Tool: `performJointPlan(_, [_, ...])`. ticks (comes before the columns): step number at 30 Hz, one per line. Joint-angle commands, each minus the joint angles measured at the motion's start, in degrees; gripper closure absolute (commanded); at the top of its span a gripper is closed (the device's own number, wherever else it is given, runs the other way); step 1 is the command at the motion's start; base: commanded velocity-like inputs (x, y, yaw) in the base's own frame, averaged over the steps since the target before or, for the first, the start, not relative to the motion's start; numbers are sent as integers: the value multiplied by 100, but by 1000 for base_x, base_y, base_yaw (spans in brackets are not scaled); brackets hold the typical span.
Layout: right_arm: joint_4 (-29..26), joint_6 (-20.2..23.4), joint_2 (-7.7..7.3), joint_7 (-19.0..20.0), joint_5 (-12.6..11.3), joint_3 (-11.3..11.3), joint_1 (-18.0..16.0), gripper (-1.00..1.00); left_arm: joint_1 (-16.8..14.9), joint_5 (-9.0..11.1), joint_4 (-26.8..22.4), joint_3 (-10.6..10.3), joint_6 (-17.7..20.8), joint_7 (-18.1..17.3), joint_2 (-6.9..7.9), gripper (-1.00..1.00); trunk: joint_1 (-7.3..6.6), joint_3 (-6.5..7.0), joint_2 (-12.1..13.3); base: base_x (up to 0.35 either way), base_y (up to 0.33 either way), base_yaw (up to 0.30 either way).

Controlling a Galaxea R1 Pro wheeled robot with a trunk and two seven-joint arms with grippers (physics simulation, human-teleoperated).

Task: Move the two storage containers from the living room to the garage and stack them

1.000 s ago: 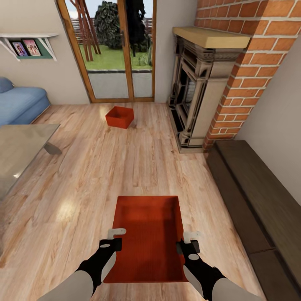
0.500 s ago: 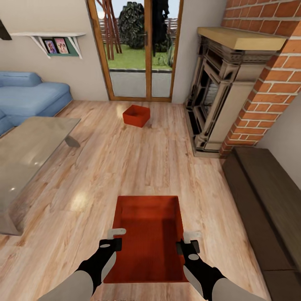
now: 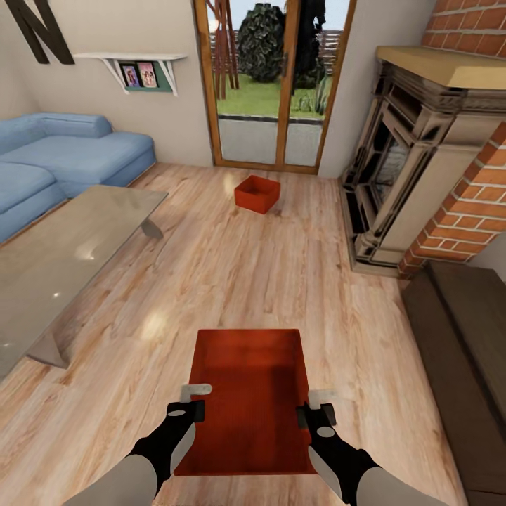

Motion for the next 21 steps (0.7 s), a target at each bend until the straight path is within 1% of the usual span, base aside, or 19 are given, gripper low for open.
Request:
performJointPlan(1, [-10, -50, -6, -104, 38, -118, -12, 100, 3, -25, 1, 20, 48, 56, 33, 100, 3, -8, -10, 0, 0, 269])
performJointPlan(21, [-10, -51, 2, -108, 37, -118, -10, 100, 3, -25, 1, 20, 48, 58, 29, 100, 3, -8, -10, 0, 0, 269])
